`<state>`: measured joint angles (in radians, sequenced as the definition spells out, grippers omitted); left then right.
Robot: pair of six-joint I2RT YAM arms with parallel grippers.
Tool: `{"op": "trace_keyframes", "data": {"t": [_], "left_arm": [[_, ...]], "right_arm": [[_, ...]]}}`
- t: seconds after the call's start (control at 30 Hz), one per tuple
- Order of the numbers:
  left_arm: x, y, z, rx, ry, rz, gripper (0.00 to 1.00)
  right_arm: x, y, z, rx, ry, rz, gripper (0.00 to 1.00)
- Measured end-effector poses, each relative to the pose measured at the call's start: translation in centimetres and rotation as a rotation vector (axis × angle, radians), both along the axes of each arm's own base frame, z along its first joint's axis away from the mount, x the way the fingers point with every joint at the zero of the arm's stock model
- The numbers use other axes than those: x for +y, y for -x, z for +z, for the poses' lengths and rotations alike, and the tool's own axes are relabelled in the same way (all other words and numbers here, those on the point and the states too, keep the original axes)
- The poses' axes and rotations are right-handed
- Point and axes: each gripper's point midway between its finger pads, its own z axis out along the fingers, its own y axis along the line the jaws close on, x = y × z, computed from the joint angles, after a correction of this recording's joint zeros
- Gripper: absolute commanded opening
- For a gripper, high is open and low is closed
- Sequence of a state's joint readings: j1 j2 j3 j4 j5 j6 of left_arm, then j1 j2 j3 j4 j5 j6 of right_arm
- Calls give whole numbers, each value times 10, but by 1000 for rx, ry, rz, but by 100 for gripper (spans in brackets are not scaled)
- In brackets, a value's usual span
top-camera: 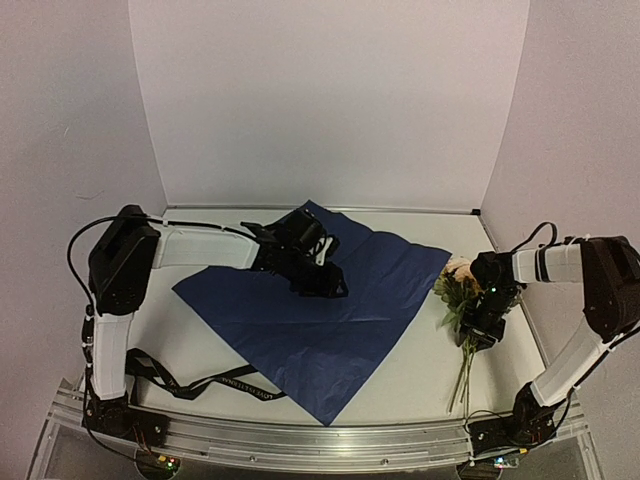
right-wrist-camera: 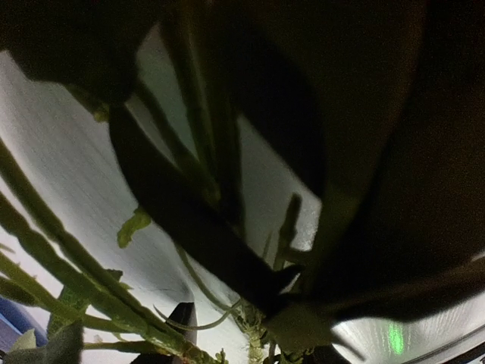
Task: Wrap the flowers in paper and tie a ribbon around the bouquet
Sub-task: Pick up the fake flower from the center of the board.
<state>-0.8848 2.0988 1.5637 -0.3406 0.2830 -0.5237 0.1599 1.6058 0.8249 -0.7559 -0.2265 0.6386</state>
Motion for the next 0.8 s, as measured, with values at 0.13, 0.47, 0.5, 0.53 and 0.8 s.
{"op": "trace_keyframes", "data": {"t": [0.13, 0.47, 0.5, 0.53, 0.8], "left_arm": [[-11, 4, -27, 40, -20, -29, 47], [-16, 11, -55, 93, -54, -45, 44], [-16, 12, -55, 95, -55, -47, 44], [-17, 13, -56, 97, -56, -48, 44], [-17, 16, -57, 104, -53, -54, 43]], "right_arm": [[0, -1, 0, 0, -1, -11, 18], [0, -5, -1, -16, -4, -15, 0], [0, -5, 0, -17, -4, -15, 0], [0, -5, 0, -19, -3, -14, 0], [-4, -10, 29, -89, 13, 24, 0]]}}
